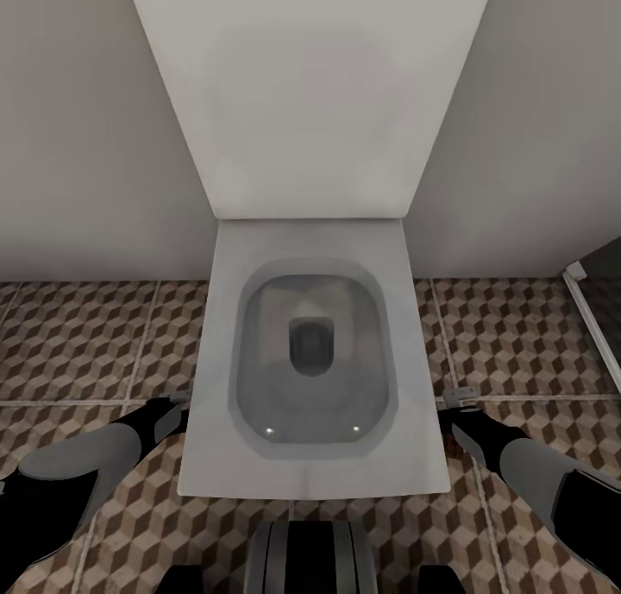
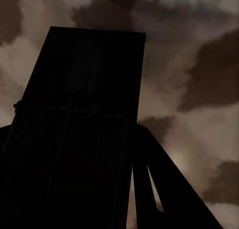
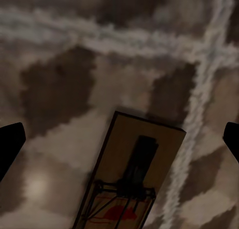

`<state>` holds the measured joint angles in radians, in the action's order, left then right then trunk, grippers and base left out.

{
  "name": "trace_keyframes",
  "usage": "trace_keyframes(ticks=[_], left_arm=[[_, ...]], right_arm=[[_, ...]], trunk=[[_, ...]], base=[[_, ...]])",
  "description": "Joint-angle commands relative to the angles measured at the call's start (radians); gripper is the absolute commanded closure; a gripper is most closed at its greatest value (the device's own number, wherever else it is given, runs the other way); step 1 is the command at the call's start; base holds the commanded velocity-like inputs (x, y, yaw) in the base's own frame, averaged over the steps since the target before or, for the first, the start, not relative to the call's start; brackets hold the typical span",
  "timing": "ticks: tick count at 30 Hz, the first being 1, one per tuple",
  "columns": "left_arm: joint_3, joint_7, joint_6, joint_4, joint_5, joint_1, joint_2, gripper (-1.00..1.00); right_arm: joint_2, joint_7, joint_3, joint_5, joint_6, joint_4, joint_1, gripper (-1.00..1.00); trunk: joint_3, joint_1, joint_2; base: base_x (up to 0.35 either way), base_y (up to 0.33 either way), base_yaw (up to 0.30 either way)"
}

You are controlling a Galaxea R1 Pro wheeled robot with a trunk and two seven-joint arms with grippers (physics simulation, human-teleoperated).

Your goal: Take the four mousetraps from the cabinet in the bathroom and place them on the bathroom floor. Make sure all four end up on the same floor surface, and ensure that at least two of them are either under or directly next to the same bathroom sink.

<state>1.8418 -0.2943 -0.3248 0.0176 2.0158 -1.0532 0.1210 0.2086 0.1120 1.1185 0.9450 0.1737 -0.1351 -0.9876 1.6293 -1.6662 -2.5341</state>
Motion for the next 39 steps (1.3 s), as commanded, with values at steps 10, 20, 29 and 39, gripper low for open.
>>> trace_keyframes(ticks=[10,20,29,39], left_arm=[[0.000,-0.002,-0.002,0.004,0.014,-0.001,0.000,1.00],[0.000,-0.002,-0.002,0.004,0.014,-0.001,0.000,1.00],[0.000,-0.002,-0.002,0.004,0.014,-0.001,0.000,1.00],[-0.001,-0.002,-0.002,0.004,0.014,-0.001,-0.001,1.00]], right_arm=[[-0.001,0.008,0.009,0.008,0.006,-0.004,0.000,-1.00],[0.006,0.010,0.008,0.008,0.006,-0.001,0.000,-1.00],[0.039,0.010,0.008,0.008,0.006,-0.002,-0.003,-1.00],[0.146,0.004,0.005,0.014,0.006,-0.007,-0.034,-1.00]], trunk=[[0.001,0.000,0.000],[0.001,0.000,0.000],[0.001,0.000,0.000],[0.001,0.000,0.000]], base=[[0.000,0.000,0.000],[0.000,0.000,0.000],[0.000,0.000,0.000],[0.000,0.000,0.000]])
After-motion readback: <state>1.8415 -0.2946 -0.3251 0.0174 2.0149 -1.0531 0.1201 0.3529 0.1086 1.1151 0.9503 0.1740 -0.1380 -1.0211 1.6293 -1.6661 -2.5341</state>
